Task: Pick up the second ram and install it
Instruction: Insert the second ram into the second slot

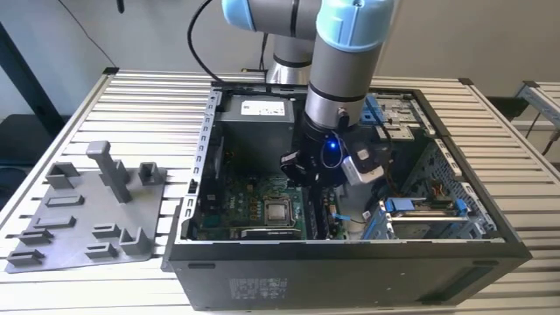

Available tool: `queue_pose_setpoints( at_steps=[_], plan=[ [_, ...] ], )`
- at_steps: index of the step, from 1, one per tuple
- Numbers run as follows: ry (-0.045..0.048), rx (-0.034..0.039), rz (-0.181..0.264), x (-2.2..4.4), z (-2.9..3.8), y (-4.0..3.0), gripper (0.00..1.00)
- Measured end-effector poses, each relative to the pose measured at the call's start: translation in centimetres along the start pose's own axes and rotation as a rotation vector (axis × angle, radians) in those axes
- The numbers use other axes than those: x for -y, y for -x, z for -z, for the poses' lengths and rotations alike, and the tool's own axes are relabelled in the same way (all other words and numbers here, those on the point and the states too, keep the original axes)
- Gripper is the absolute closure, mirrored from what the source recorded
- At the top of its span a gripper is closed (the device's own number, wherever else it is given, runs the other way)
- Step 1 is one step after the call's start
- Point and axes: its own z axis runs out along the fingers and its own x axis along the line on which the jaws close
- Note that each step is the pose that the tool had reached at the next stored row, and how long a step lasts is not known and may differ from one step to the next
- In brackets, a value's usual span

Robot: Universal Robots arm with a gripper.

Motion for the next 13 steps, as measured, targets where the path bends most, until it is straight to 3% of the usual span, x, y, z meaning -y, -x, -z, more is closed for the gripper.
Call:
queue_pose_setpoints(
  at_steps=[2, 3, 8, 10, 13],
  plan=[
    [-0.0001, 0.0000, 0.000, 0.05, 0.89, 0.00, 0.78],
    [-0.0003, 0.0000, 0.000, 0.05, 1.04, 0.00, 0.78],
    [0.0000, 0.0000, 0.000, 0.05, 1.03, -0.02, 0.78],
    [0.0000, 0.0000, 0.000, 0.05, 1.03, -0.03, 0.87],
    [0.0000, 0.0000, 0.000, 0.05, 1.03, -0.05, 0.89]
  ],
)
